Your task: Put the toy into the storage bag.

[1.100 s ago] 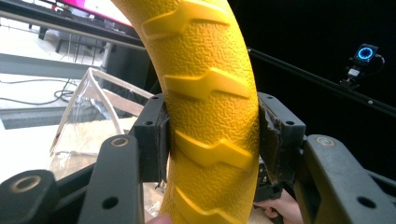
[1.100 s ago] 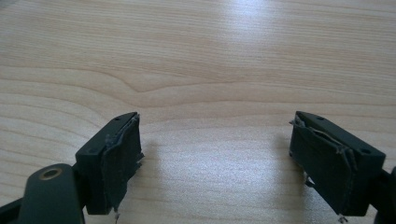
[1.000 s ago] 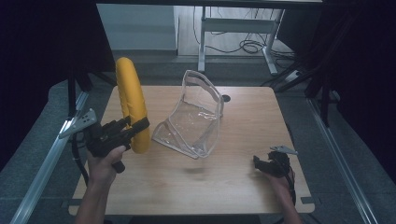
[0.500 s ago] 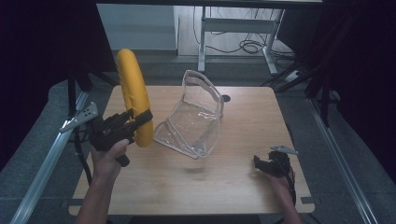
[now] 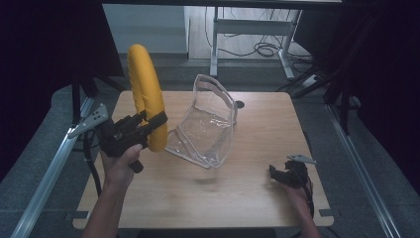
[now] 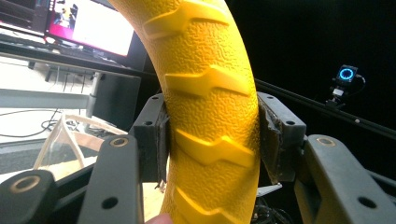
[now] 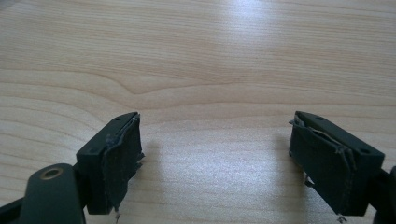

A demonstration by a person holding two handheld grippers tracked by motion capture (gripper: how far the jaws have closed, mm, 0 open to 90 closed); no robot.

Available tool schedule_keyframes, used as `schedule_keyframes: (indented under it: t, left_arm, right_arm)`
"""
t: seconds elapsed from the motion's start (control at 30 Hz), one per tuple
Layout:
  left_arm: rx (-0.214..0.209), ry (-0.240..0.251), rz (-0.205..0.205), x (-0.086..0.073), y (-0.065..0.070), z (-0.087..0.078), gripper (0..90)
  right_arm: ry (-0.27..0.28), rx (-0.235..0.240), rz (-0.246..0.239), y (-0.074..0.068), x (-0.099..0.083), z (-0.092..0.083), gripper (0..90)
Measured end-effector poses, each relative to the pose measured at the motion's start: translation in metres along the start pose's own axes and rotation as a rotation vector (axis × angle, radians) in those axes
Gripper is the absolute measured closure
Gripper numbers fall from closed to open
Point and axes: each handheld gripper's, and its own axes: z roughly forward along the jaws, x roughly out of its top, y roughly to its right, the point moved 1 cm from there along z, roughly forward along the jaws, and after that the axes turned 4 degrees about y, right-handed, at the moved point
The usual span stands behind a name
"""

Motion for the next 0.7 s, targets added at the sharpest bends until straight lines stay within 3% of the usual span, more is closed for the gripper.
schedule_keyframes:
  t: [0.33,0.7]
  left_arm:
    - [-0.012,0.002,0.011,0.004,0.005,0.013,50.4]
    - [-0.042,-0.008,0.041,0.012,0.02,0.029,50.4]
  right_arm:
    - [0.001,0.001,0.0,0.0,0.0,0.0,17.1]
    - [0.0,-0.001,0.0,0.0,0.0,0.0,17.2]
